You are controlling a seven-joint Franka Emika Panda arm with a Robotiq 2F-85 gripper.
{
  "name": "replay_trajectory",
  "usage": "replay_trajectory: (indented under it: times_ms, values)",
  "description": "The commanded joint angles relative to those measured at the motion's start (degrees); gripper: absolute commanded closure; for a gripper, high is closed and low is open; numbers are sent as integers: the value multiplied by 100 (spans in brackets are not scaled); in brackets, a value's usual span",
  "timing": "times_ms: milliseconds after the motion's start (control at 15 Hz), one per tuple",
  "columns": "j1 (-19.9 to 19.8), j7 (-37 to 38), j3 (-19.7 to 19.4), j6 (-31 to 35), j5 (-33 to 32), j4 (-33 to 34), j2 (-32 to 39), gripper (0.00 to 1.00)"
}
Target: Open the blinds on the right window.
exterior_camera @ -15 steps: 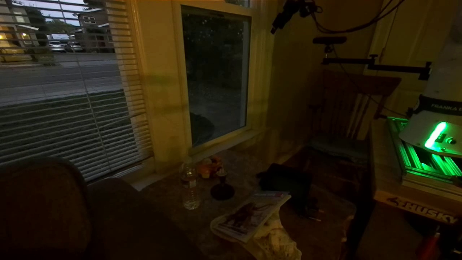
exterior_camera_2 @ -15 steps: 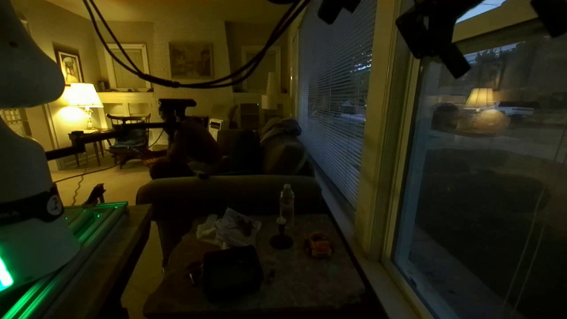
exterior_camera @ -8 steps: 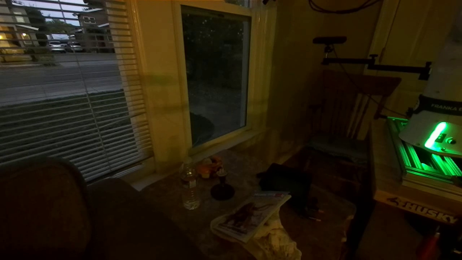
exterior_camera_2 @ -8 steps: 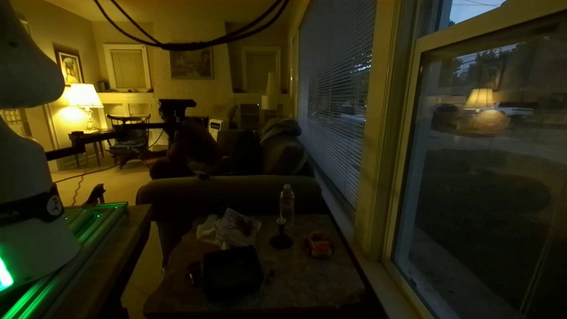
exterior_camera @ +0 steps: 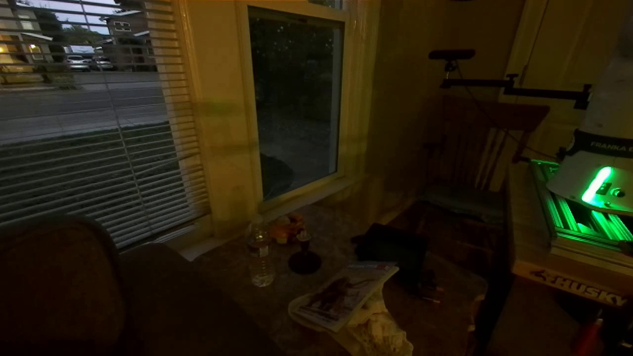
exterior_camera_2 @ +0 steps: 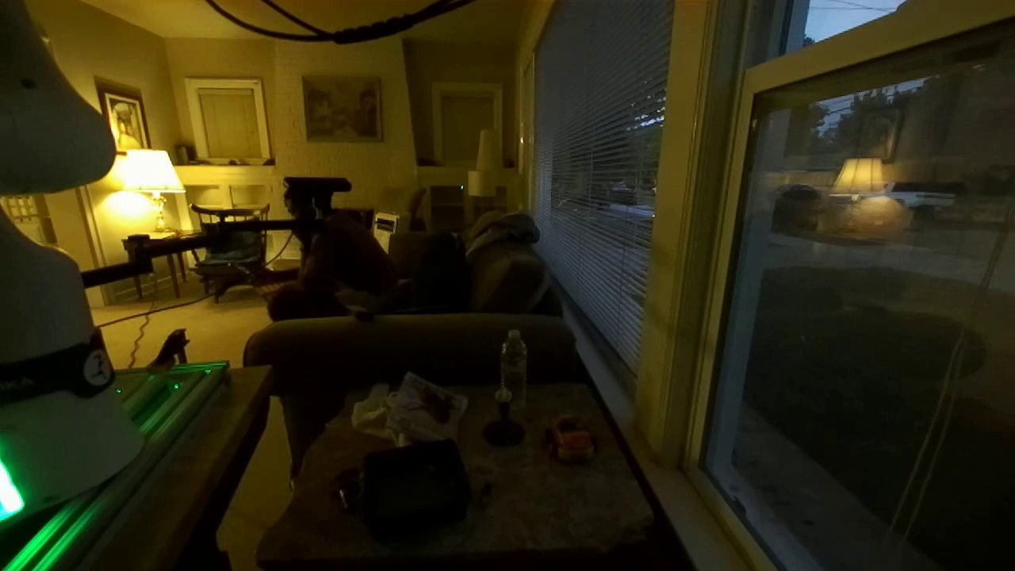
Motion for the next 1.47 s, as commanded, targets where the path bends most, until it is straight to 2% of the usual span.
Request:
replay_trajectory:
  times_ms: [0,200,267,400,1000,1400]
  values:
    - [-121,-359,74,-39,411,802,496,0]
    - [-227,-425,121,-66,591,1173,750,0]
    - [-258,-403,135,-68,643,1269,822,25]
    - [-326,-441,202,-98,811,1420,938,34]
    - [-562,-361,400,-197,948,1690,1213,98]
    - [-544,-297,370,-393,834,1589,1086,100]
